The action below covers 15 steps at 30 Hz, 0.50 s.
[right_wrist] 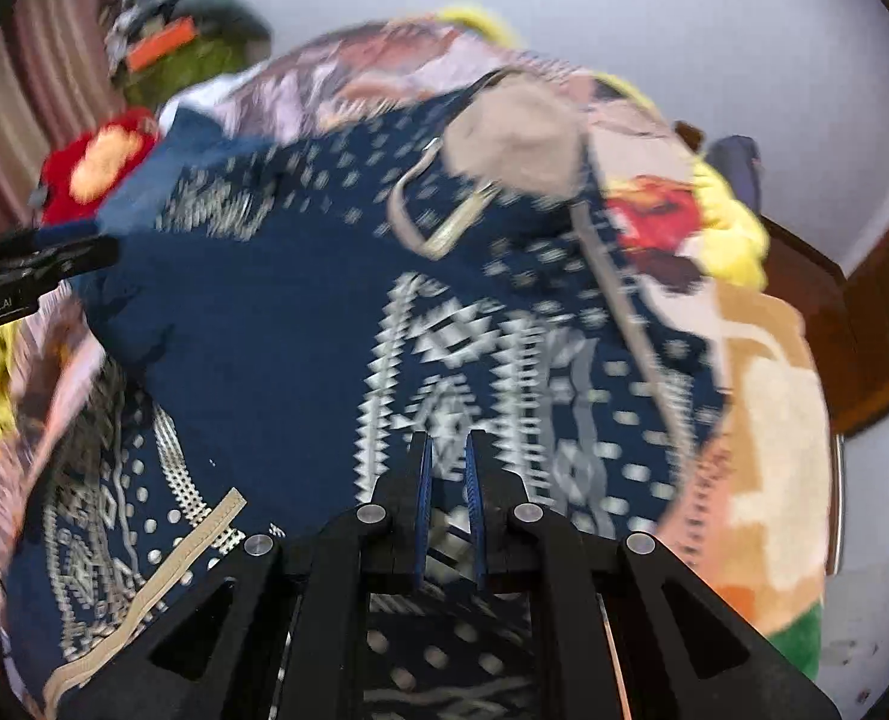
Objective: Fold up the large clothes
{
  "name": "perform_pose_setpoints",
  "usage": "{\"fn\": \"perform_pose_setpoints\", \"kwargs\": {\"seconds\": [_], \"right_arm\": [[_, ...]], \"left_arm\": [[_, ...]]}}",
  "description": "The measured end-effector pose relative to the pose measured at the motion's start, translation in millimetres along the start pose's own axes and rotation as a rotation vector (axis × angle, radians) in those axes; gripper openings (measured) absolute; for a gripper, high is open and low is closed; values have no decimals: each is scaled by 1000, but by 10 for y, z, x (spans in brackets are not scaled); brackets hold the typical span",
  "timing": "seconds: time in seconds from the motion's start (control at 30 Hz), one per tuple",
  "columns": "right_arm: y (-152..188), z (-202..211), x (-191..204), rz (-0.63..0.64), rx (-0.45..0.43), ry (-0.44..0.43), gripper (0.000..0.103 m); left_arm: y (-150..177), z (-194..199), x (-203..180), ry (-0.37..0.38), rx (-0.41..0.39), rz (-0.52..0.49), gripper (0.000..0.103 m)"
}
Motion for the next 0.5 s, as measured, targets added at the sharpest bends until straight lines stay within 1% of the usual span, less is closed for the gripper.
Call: {"fn": "perform_pose_setpoints", "kwargs": {"seconds": [0.03, 0.1, 0.13, 0.17, 0.2, 0.23, 0.27, 0.3, 0.33, 0.37, 0.4, 0.5], "right_arm": [[11, -90, 36, 12, 12, 7, 7], [65, -293, 92, 33, 44, 25, 7], [85, -354, 84, 39, 47, 29, 7], [115, -364, 80, 46, 27, 27, 7], [140, -346, 72, 59, 5, 26, 7], [161, -343, 55, 75, -3, 41, 8], [184, -340, 36, 85, -9, 70, 17], [198, -331, 2, 90, -21, 109, 48], [211, -321, -70, 96, -50, 224, 72], [212, -330, -138, 102, -73, 295, 103], [224, -328, -197, 96, -76, 285, 103], [261, -314, -424, -23, -18, 166, 103]], "left_arm": [[23, -133, -105, 17, 26, -16, 59], [99, -341, -264, 21, 72, -47, 59], [138, -426, -319, 14, 90, -62, 59], [184, -516, -375, 1, 112, -79, 59], [230, -587, -407, -15, 114, -92, 62], [253, -606, -411, -32, 87, -90, 66], [269, -616, -388, -59, 70, -82, 76], [276, -618, -372, -74, 64, -75, 81], [278, -621, -356, -66, 62, -68, 81], [276, -632, -338, -55, 66, -59, 81], [279, -630, -317, -49, 71, -53, 81], [285, -599, -281, -51, 83, -45, 80]]}}
Point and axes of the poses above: each gripper's, at about its wrist camera, not at the fingertips, and z roughly against the way its jaws point, x to its left, y to its underside, the point moved 4 cm from there along -z, roughly the way its jaws point, and after that the axes turned 3 degrees about -z, right-handed, at the moved point
